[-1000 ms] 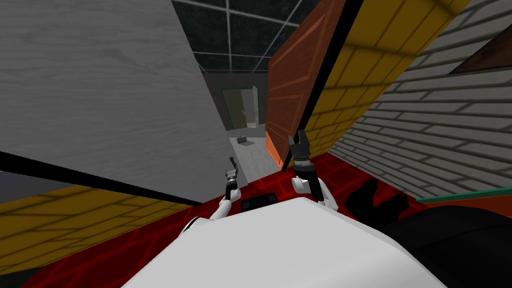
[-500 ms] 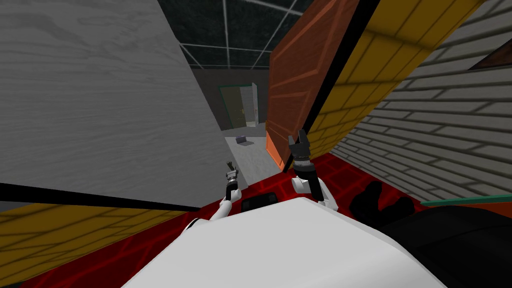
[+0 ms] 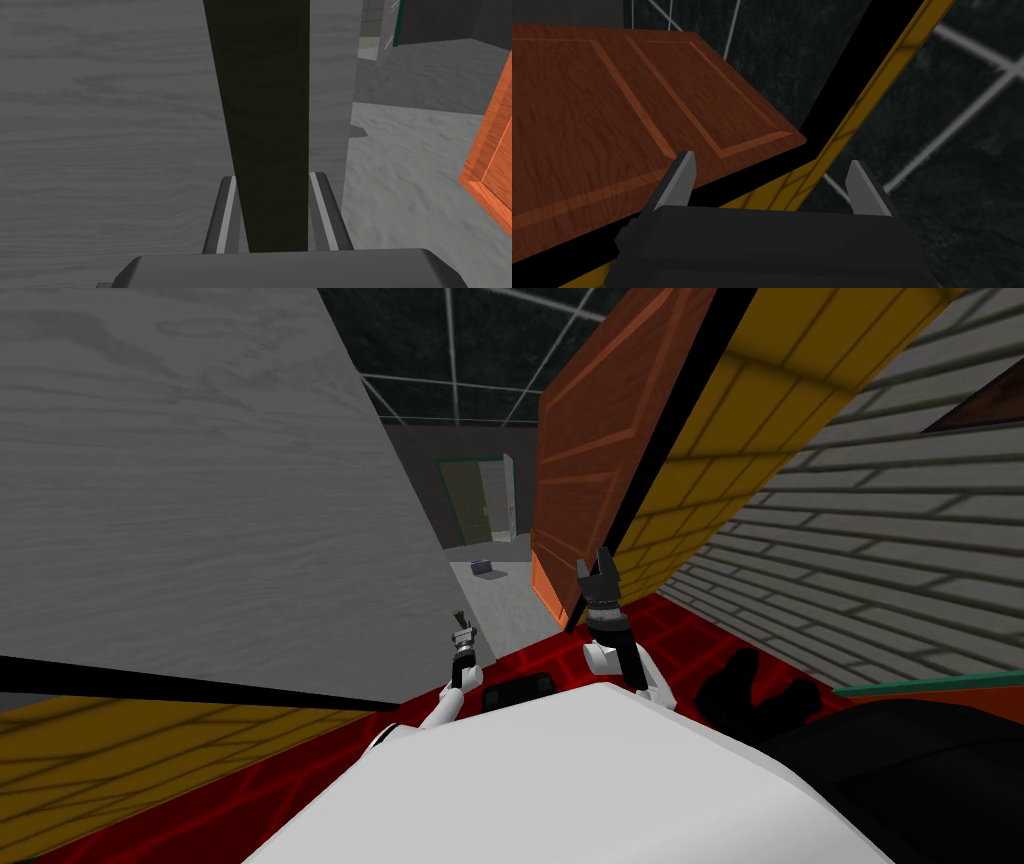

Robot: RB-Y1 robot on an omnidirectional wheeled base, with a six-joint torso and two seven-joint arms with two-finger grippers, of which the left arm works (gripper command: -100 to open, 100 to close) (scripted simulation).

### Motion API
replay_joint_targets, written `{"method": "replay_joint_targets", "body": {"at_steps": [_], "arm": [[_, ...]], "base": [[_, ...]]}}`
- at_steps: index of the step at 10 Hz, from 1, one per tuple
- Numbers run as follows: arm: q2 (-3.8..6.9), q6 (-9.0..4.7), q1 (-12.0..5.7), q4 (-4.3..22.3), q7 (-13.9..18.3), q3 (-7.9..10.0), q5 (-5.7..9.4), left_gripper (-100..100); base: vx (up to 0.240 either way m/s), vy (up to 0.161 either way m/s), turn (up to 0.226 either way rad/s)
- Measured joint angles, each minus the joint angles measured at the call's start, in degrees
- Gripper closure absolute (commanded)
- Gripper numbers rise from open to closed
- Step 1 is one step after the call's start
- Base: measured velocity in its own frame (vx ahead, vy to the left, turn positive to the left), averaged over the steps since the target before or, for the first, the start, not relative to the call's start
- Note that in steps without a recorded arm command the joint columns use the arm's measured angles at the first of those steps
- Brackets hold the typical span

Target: Push the door open

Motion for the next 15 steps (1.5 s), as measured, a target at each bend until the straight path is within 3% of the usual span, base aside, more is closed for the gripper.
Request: {"method": "replay_joint_targets", "body": {"at_steps": [3,4,5,7,9,10,11,12,15], "arm": [[0.24,-0.33,0.7,0.09,-0.68,1.09,0.95,100],[0.53,1.19,3.45,-4.65,-2.29,1.61,1.36,100],[0.58,0.91,2.17,-2.94,-2.36,1.91,1.61,100],[0.69,-0.65,2.08,-1.62,-2.54,3.14,2.61,100],[1.18,-0.29,3.03,-3.58,-3.67,4.51,3.7,100],[1.24,0.14,4.55,-6.04,-4.87,5.39,4.39,100],[1.37,-0.1,4.13,-5.53,-5.31,6.08,4.94,100],[1.31,0.07,5.21,-7.35,-6.29,6.96,5.61,100],[1.45,-0.13,5.3,-7.88,-7.2,8.16,6.54,100]], "base": [[0.1,-0.003,-0.037],[0.091,0.013,-0.027],[0.135,-0.003,-0.094],[0.164,0.01,-0.079],[0.173,0.014,-0.085],[0.167,0.028,-0.065],[0.159,0.027,-0.085],[0.109,0.016,-0.026],[0.062,0.001,-0.032]]}}
